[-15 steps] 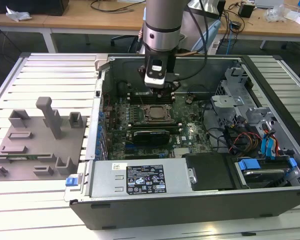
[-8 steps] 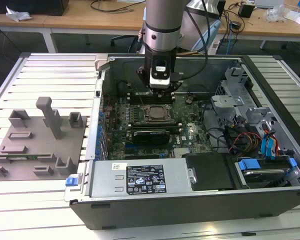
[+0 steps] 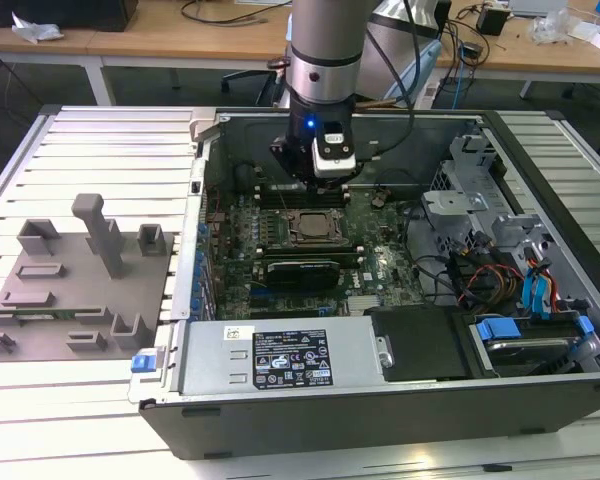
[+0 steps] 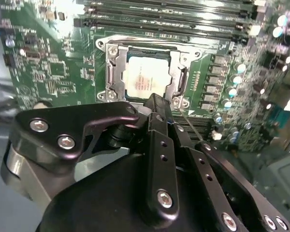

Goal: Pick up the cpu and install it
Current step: 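Install the first cpu locking lever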

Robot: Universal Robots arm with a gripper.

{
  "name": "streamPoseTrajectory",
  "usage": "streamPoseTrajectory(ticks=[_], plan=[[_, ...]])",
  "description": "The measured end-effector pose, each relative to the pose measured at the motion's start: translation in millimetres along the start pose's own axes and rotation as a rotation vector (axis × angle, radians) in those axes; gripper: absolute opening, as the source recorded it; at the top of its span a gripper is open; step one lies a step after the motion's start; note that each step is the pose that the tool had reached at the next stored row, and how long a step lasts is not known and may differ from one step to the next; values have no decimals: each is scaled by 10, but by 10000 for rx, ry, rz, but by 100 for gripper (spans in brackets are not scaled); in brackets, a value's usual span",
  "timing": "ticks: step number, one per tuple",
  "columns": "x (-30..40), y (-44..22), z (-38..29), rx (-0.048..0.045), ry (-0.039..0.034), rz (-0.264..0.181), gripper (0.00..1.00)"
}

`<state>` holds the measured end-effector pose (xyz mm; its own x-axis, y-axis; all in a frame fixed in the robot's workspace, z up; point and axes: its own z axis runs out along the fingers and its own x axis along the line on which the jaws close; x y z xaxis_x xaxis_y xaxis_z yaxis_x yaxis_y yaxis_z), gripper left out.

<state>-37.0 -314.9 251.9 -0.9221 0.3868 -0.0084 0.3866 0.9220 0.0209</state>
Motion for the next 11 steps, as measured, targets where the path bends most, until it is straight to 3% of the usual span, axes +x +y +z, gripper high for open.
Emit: streamPoseTrajectory(ticks=[11], plan=[[1, -1, 20, -16, 53, -2710, 11]])
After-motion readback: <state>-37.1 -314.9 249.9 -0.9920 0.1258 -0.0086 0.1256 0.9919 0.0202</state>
